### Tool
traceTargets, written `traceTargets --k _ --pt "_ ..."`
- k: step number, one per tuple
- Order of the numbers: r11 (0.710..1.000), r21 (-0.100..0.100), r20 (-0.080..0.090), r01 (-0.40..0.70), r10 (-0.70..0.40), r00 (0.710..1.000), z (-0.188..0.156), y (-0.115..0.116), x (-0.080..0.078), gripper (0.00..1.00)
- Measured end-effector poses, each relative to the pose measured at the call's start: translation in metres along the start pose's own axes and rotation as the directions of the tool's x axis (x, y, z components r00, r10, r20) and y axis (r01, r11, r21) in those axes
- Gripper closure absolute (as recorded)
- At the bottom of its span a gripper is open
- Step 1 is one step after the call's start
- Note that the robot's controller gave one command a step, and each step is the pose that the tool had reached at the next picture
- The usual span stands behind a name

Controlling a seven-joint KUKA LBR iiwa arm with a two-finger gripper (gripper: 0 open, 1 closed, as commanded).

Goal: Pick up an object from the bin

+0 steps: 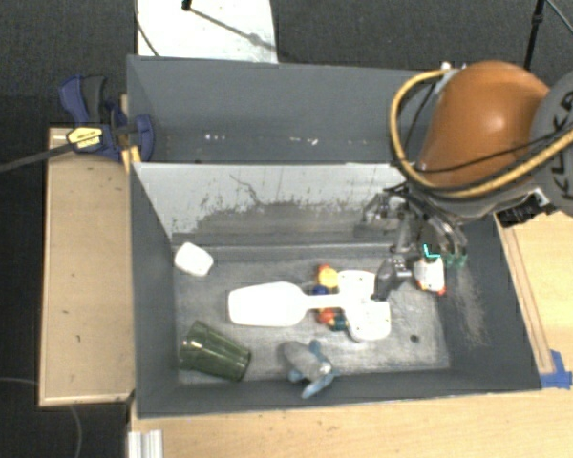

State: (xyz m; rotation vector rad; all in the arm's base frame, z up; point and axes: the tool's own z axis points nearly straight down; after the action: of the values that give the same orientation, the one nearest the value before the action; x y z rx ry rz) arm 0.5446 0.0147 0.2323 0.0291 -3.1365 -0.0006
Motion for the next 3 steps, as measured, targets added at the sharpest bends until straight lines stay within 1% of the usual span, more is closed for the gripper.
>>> traceTargets --k 1,2,3 --pt "1.000 0.000 0.008 0.000 0.000 1.000 -0.004 0.000 -0.001 0.00" --pt "0.886 0.002 0.006 0.464 -0.464 0.886 0.058 0.035 -0.020 1.00" --pt "0.887 0.002 0.006 0.461 -0.461 0.887 0.058 0.035 -0.020 0.00"
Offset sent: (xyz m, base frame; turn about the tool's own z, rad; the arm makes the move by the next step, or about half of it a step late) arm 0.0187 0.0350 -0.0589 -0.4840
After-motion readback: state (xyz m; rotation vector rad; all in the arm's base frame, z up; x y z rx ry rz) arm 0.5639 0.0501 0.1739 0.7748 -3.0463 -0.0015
